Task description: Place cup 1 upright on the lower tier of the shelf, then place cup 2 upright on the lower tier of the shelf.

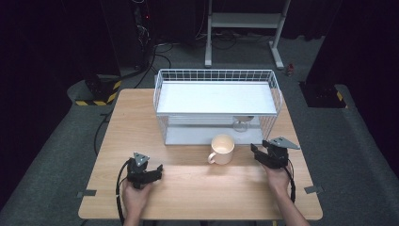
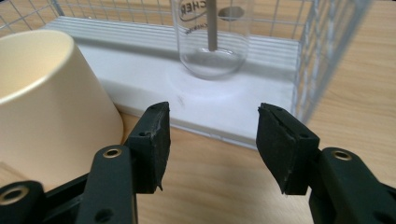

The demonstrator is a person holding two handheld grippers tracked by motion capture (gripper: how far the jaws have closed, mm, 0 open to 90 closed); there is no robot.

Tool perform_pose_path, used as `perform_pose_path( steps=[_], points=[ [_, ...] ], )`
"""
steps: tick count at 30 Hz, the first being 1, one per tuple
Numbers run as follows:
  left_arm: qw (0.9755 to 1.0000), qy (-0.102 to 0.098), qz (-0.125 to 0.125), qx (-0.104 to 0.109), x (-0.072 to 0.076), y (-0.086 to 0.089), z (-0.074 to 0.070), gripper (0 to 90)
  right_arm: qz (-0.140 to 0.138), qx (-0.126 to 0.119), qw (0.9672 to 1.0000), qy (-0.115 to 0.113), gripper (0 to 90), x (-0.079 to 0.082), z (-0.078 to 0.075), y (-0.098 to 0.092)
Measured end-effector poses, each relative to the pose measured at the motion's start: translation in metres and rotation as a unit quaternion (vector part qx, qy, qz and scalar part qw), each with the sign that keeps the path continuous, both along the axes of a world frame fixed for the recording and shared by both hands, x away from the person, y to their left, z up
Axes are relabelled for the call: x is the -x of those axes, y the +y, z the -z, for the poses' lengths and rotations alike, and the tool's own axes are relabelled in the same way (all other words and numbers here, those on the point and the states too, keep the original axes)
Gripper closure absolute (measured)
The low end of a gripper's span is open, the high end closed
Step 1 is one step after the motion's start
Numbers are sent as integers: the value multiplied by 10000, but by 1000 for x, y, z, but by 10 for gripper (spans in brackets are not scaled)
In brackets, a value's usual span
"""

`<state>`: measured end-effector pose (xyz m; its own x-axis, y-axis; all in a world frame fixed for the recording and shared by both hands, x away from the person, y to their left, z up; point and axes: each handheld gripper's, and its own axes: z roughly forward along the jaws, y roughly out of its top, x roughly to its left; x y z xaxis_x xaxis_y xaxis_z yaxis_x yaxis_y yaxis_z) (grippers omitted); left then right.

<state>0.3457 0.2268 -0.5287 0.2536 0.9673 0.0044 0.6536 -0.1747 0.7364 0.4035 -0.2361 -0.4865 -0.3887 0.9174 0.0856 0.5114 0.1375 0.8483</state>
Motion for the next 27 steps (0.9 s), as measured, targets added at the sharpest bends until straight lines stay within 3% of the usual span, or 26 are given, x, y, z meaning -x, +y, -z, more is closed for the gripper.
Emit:
perform_pose_path(
  steps=[6, 10, 15, 17, 19, 27],
  points=[
    [10000, 0, -6, 6, 0, 0, 0, 184, -37, 68, 10000, 44, 425, 11, 4, -14],
    [10000, 0, -17, 1, 0, -1, 0, 185, -87, 204, 9996, 191, 400, 19, 10, -25],
    [10000, -2, -7, 3, 0, 0, 0, 185, -85, 167, 9992, 347, 379, 26, 16, -33],
    [10000, -7, -13, 11, 0, 0, 0, 184, -33, 329, 9988, 367, 368, 29, 19, -35],
    [10000, -6, -12, 10, 0, 0, 0, 183, -41, 295, 9987, 418, 358, 32, 21, -38],
    [10000, 4, 0, 1, 0, 0, 0, 178, -59, 582, 9963, 631, 303, 41, 33, -44]
  ],
)
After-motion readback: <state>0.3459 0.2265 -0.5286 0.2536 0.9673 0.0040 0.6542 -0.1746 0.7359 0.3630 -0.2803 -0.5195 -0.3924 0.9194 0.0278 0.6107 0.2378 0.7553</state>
